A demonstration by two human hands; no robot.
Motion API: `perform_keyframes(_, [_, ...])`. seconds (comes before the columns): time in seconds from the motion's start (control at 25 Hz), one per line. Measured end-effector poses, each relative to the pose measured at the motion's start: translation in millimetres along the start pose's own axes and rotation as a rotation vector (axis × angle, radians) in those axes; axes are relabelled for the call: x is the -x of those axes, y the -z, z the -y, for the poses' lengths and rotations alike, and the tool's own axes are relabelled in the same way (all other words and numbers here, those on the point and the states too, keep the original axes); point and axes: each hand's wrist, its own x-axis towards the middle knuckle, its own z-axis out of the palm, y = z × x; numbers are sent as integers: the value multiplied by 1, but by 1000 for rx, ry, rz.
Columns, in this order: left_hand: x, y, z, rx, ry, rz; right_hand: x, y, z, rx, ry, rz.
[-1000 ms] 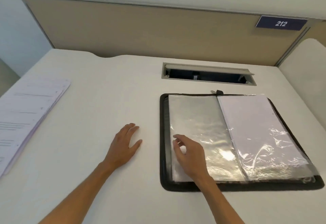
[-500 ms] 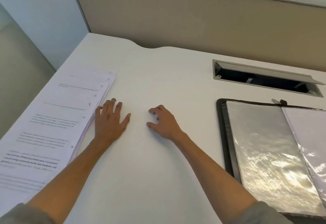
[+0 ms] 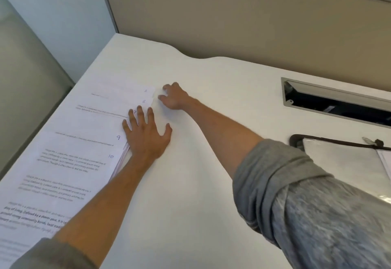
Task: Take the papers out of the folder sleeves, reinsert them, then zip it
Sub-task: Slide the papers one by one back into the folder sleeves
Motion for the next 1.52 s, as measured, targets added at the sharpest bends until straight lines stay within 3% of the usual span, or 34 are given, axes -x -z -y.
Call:
perform_keyframes(0.32, [1,0,-3,-6,24,-39,-45,-13,37,81,-74,-73])
perform_keyframes(0.48, [2,1,-3,-8,20,-51,-35,-5,14,-383,-69,-250])
perform_keyframes(0.64, [3,-1,-1,-9,19,-54,-15,13,-35,-870,-367,-662])
perform_keyframes(0.72, [3,-2,-1,-21,13,-47,-5,18,-56,-1036,-414,-652])
perform_keyframes(0.8, [3,-1,-1,-23,6,-47,3,21,-69,-1062,-374,-530])
perform_keyframes(0.88, [2,0,-1,-25,-1,-30,15,24,-82,-929,-333,-495])
perform_keyframes(0.96, [4,0,0,-32,-13,-43,34,29,-98,-864,-337,-587])
perform_keyframes(1.08, [3,-1,1,-14,-24,-94,83,39,-126,-997,-366,-742])
perform_keyframes(1.2, [5,2,3,35,-244,-236,141,45,-151,-1222,-379,-844])
perform_keyframes(1.28, [12,6,2,214,-427,-241,180,45,-161,-1345,-372,-864])
perform_keyframes(1.32, [20,10,-5,386,-414,-174,199,43,-166,-1402,-364,-858])
perform_keyframes(1.36, [28,13,-15,636,-301,-61,219,39,-170,-1450,-354,-838])
perform_keyframes(1.44, [46,32,-45,1246,119,169,260,28,-174,-1477,-321,-756])
perform_keyframes(1.52, [59,50,-66,1588,277,391,304,17,-179,-1398,-242,-650])
